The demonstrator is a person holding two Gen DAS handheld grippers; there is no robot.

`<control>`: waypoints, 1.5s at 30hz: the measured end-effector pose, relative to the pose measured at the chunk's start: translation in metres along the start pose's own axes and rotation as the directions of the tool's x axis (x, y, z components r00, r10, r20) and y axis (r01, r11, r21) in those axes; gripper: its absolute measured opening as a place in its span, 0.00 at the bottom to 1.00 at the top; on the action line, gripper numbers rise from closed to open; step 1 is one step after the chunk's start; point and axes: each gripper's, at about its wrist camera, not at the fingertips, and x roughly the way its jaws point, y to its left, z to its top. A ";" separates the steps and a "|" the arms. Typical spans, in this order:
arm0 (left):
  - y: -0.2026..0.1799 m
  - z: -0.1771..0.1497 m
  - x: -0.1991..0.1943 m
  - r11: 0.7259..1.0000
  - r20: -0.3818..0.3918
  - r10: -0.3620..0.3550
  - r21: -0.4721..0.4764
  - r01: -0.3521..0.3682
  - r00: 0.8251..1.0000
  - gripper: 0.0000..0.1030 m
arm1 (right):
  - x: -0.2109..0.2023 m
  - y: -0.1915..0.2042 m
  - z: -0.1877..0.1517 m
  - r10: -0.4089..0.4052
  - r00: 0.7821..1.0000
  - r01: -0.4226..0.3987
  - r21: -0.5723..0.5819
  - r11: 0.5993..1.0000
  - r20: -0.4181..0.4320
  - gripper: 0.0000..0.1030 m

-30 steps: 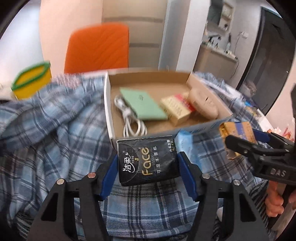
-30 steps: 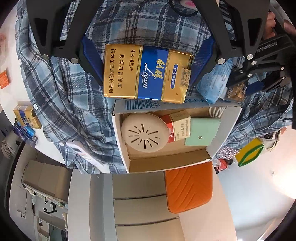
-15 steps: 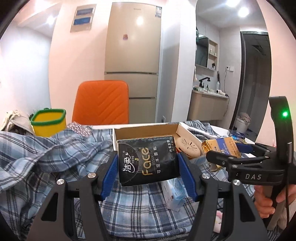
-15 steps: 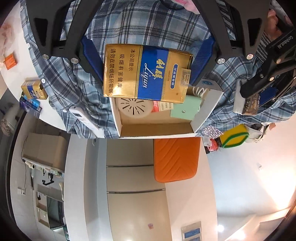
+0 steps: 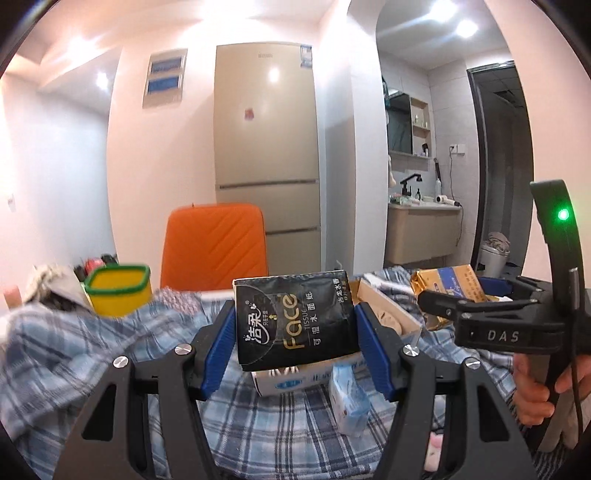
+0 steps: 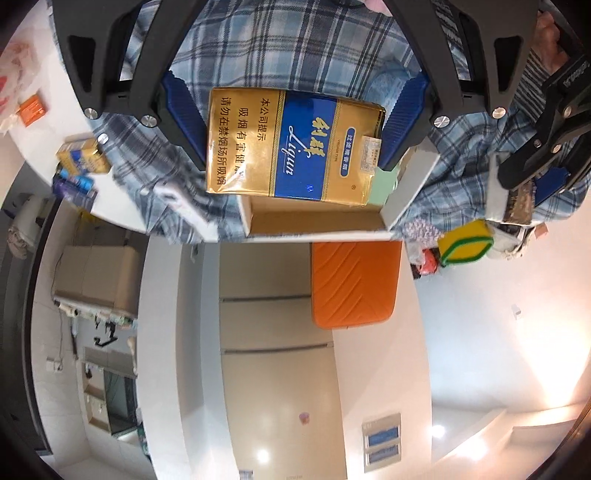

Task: Organize soft objects
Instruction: 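Lift the Liqun pack and Face pack and carry both over the box, then lower both packs into the box and open both tools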

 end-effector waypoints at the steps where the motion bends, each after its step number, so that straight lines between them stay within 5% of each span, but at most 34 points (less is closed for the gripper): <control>1: 0.000 0.005 -0.001 1.000 0.007 0.004 0.001 -0.004 1.000 0.60 | -0.006 0.000 0.005 0.005 1.000 -0.005 0.004 1.000 0.020 0.87; 13: 0.013 0.081 0.024 0.998 0.041 0.026 -0.053 -0.023 0.999 0.60 | -0.029 -0.007 0.089 -0.042 0.989 0.042 -0.001 0.999 0.139 0.88; 25: 0.020 0.124 0.080 0.994 0.048 0.054 -0.095 -0.049 0.997 0.60 | 0.046 -0.003 0.149 -0.041 0.992 0.038 0.030 0.999 0.119 0.88; 36: 0.028 0.084 0.126 0.995 -0.103 0.058 -0.081 -0.067 0.993 0.60 | 0.149 0.018 0.102 -0.001 0.998 -0.002 -0.042 0.999 -0.060 0.88; 45: 0.032 0.059 0.157 0.993 -0.211 0.043 -0.102 -0.066 0.977 0.60 | 0.195 0.022 0.059 0.053 0.974 -0.058 -0.016 0.998 -0.221 0.88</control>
